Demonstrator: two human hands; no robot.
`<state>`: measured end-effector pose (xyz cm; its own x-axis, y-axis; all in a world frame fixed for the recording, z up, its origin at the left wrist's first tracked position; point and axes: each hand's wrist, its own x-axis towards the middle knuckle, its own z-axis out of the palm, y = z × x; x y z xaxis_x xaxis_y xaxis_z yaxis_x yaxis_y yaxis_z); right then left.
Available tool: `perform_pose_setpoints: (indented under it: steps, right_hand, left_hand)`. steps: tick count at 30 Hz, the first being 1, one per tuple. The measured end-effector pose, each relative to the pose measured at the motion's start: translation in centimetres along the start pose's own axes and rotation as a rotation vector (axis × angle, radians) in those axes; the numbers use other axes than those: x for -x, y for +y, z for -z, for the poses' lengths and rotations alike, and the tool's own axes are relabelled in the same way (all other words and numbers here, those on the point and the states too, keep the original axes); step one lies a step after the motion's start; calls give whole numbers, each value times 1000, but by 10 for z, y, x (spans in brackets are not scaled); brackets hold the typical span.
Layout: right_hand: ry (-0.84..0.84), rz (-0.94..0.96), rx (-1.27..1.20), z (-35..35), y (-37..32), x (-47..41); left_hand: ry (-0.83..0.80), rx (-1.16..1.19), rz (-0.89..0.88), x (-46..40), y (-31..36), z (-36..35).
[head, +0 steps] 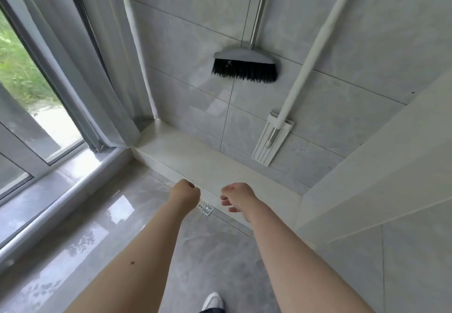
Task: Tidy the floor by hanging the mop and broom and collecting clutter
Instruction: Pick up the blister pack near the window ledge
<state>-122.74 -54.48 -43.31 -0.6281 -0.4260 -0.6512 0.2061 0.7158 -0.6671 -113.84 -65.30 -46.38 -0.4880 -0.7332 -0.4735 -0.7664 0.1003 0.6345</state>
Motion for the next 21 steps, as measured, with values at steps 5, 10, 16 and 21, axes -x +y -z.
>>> perform_pose_setpoints:
  steps: [5,10,16,21]
  right_hand:
    - [-26,-75,35,1,1,-89]
    - [-68,-141,85,-12,16,-166]
    - [-83,-218,59,-42,63,-266]
    - [-84,-289,68,-71,120,-338]
  left_hand:
    - [-22,14,67,-75,11,-32]
    - [-68,18,138,-144,-5,-75]
    - [-142,14,187,-220,-48,-142]
    - [-190,-26,240,-274,-108,-196]
